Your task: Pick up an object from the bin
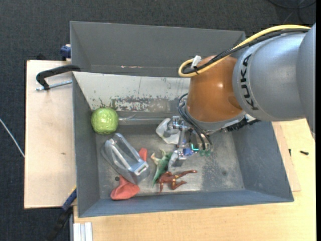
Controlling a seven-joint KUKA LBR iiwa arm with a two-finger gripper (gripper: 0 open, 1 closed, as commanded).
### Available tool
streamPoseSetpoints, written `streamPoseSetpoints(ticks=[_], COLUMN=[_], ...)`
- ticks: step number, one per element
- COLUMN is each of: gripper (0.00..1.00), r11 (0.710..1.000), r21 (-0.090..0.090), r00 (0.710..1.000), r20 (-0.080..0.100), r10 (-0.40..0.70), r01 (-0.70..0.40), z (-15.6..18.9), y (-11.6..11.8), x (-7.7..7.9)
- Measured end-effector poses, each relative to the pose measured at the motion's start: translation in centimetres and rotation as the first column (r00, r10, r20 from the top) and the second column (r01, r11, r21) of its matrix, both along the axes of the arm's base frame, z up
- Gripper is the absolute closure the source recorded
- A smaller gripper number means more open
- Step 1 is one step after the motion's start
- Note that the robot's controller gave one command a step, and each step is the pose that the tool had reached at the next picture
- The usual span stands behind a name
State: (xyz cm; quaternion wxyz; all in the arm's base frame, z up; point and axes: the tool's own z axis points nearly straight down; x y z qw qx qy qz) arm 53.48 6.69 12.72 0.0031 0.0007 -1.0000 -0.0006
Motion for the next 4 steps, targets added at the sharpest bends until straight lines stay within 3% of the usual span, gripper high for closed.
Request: streamPoseSetpoints(ticks=[1,2,3,4], gripper=[0.0,1.0,1.0,1.0], r11=[1.0,0.942,0.942,0.945], r21=[0.0,-0.003,-0.003,-0.003], r00=[1.0,0.942,0.942,0.944], r20=[0.006,0.024,0.024,0.017], r10=[-0.001,0.335,0.335,0.328], r01=[0.001,-0.335,-0.335,-0.328], z=[0.4,-5.2,-5.2,12.0], y=[0.0,-1.7,-1.7,-0.5], x=[0.1,-3.2,-3.2,-2.4])
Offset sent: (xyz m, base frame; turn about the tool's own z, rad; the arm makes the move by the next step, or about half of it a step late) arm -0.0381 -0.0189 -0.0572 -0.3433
